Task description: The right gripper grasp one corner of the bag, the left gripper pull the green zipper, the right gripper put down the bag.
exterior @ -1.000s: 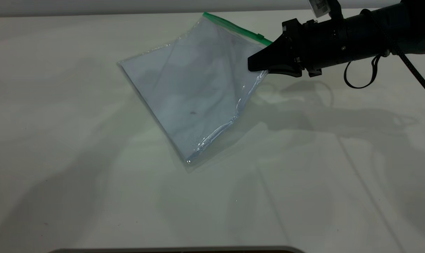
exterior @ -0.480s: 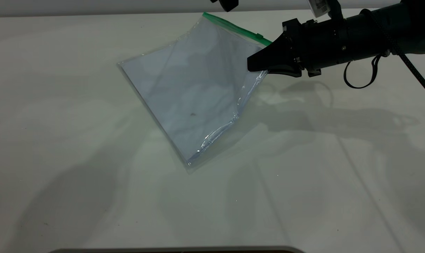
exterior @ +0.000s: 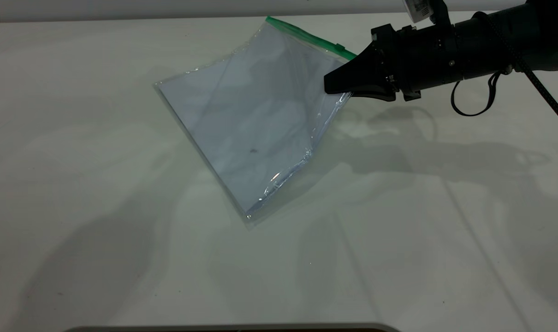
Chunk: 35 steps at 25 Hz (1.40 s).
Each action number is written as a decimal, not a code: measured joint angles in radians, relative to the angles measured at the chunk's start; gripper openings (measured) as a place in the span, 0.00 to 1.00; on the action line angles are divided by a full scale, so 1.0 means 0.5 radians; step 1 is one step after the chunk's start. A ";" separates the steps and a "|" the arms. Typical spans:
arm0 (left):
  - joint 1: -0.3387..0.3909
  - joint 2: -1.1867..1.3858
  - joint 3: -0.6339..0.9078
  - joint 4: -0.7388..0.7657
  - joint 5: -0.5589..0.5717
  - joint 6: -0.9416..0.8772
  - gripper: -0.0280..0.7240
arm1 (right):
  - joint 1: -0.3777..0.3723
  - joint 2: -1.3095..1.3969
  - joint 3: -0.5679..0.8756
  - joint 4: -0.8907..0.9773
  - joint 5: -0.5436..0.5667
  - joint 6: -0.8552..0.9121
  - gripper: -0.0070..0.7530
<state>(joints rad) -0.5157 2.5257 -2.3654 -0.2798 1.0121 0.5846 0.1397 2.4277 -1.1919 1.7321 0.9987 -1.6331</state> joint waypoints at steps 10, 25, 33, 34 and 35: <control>0.000 0.000 0.000 0.000 -0.012 0.044 0.67 | 0.000 -0.153 0.000 -0.210 -0.063 0.013 0.06; 0.000 0.001 0.000 -0.205 -0.019 0.533 0.67 | 0.004 -0.259 -0.260 -0.751 -0.307 0.129 0.06; 0.000 0.001 0.000 -0.427 0.063 0.635 0.66 | 0.020 -0.259 -0.260 -0.769 -0.262 0.069 0.06; 0.000 0.001 0.000 -0.427 0.090 0.637 0.65 | 0.020 -0.259 -0.260 -0.762 -0.249 0.062 0.06; 0.000 0.004 0.000 -0.421 0.112 0.643 0.64 | 0.020 -0.259 -0.260 -0.760 -0.239 0.050 0.06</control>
<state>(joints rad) -0.5157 2.5276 -2.3654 -0.4905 1.0682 0.9063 0.1495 2.2980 -1.3221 1.3523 0.8792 -1.6080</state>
